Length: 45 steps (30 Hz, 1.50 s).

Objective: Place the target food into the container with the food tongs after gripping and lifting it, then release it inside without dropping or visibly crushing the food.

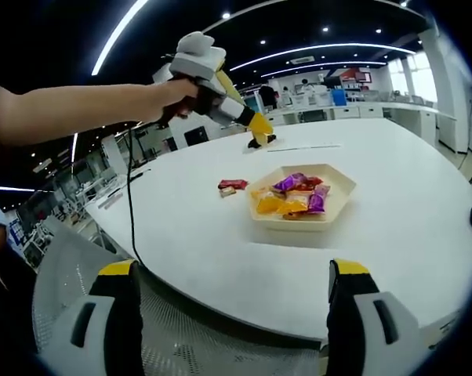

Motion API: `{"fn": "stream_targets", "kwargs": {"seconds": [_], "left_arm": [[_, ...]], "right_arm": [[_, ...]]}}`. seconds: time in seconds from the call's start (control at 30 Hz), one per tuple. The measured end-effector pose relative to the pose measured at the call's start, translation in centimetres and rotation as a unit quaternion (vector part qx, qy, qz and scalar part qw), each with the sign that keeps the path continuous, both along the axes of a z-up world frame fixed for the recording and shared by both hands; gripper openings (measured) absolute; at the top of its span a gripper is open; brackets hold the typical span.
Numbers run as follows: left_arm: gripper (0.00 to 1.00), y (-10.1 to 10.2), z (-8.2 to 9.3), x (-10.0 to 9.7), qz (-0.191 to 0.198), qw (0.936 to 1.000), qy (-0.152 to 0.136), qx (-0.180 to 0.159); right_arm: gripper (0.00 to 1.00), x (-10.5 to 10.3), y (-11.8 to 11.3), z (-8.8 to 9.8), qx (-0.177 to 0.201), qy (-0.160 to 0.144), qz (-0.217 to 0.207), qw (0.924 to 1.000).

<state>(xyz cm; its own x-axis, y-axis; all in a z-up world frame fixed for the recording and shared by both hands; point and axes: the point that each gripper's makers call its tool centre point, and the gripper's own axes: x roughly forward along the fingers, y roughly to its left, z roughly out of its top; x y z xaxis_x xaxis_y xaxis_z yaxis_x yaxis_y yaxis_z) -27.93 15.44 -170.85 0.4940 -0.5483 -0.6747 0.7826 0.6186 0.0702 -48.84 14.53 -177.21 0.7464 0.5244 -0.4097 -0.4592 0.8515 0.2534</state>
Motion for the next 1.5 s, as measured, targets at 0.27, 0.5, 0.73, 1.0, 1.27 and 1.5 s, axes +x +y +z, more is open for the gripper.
{"fn": "stream_targets", "kwargs": {"seconds": [0.27, 0.5, 0.73, 1.0, 1.27, 1.5], "left_arm": [[0.18, -1.0, 0.0, -0.6, -0.011, 0.9999, 0.002, -0.003], [0.18, -2.2, -0.3, -1.1, -0.022, 0.9998, 0.004, -0.003], [0.18, -2.6, -0.7, -1.1, -0.028, 0.9996, 0.009, -0.002], [0.2, -2.7, -0.6, -0.9, -0.025, 0.9996, 0.012, -0.01], [0.19, -2.3, -0.7, -0.8, -0.026, 0.9995, 0.012, -0.01], [0.19, -0.4, -0.7, -0.9, -0.013, 0.9997, 0.013, -0.017]], "right_arm": [[0.99, 0.0, 0.0, -0.1, -0.001, 0.002, 0.001, 1.0], [0.99, -0.1, 0.0, -0.1, -0.001, 0.003, 0.001, 1.0], [0.99, -0.1, 0.0, -0.1, 0.0, 0.003, 0.001, 1.0], [1.0, -0.1, 0.0, -0.1, 0.0, 0.003, 0.002, 1.0], [0.99, -0.1, 0.0, -0.1, -0.001, 0.003, 0.001, 1.0], [0.99, -0.1, 0.1, -0.1, -0.001, 0.005, 0.003, 1.0]]}}
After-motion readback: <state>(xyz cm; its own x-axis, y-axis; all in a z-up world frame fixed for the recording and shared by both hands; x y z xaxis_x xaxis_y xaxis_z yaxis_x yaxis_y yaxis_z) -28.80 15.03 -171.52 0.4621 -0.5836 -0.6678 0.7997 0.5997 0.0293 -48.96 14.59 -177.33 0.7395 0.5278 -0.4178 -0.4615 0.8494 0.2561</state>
